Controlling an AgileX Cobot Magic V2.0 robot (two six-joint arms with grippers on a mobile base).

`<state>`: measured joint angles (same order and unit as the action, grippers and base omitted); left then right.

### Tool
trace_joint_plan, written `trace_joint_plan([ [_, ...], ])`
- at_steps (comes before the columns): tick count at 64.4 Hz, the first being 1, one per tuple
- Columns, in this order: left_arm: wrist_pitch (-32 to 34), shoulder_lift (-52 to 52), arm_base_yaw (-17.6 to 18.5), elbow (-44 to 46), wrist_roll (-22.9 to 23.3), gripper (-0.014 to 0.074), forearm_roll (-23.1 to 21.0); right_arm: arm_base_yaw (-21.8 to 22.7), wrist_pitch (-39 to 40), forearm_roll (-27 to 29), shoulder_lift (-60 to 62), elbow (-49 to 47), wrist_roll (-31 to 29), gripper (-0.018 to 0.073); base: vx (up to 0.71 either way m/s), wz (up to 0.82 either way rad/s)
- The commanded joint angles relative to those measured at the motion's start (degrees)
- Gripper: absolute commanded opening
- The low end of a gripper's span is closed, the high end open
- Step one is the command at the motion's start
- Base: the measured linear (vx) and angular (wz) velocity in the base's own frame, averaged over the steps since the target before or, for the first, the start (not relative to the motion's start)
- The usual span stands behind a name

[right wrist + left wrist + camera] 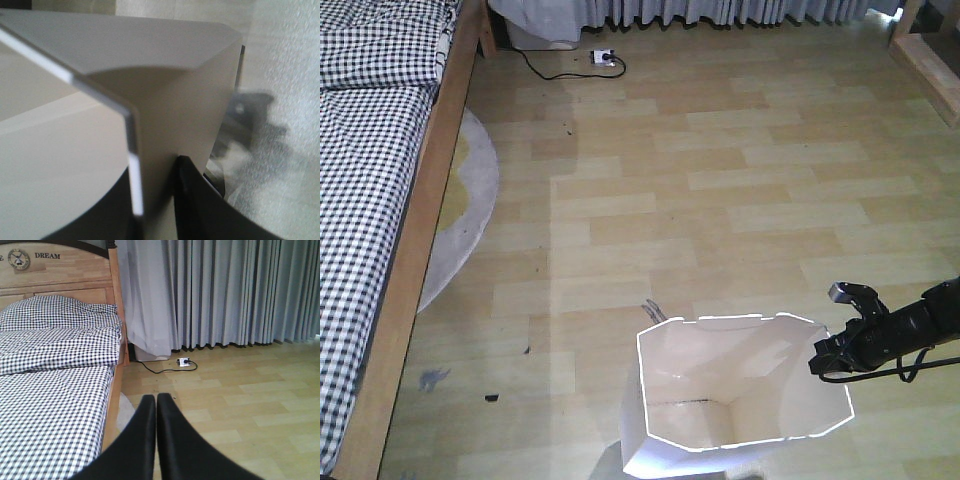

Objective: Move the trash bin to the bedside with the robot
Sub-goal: 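Carry the bin in the right gripper toward the bed's headboard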

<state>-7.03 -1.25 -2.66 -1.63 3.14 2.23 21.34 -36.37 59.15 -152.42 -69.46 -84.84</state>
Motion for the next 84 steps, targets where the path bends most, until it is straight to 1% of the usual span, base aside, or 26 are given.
trace_joint_plan([
  [1,4.12,-0.31,0.00,1.19,0.25,-0.0006,-0.26,0.28,-12.88,2.66,4.36,-0.36,0.17,-0.0005,0.35,0.01],
  [84,4.12,-0.31,0.00,1.19,0.25,-0.0006,-0.26,0.28,-13.00,2.66,4.36,-0.36,0.17,-0.0005,0.36,0.03],
])
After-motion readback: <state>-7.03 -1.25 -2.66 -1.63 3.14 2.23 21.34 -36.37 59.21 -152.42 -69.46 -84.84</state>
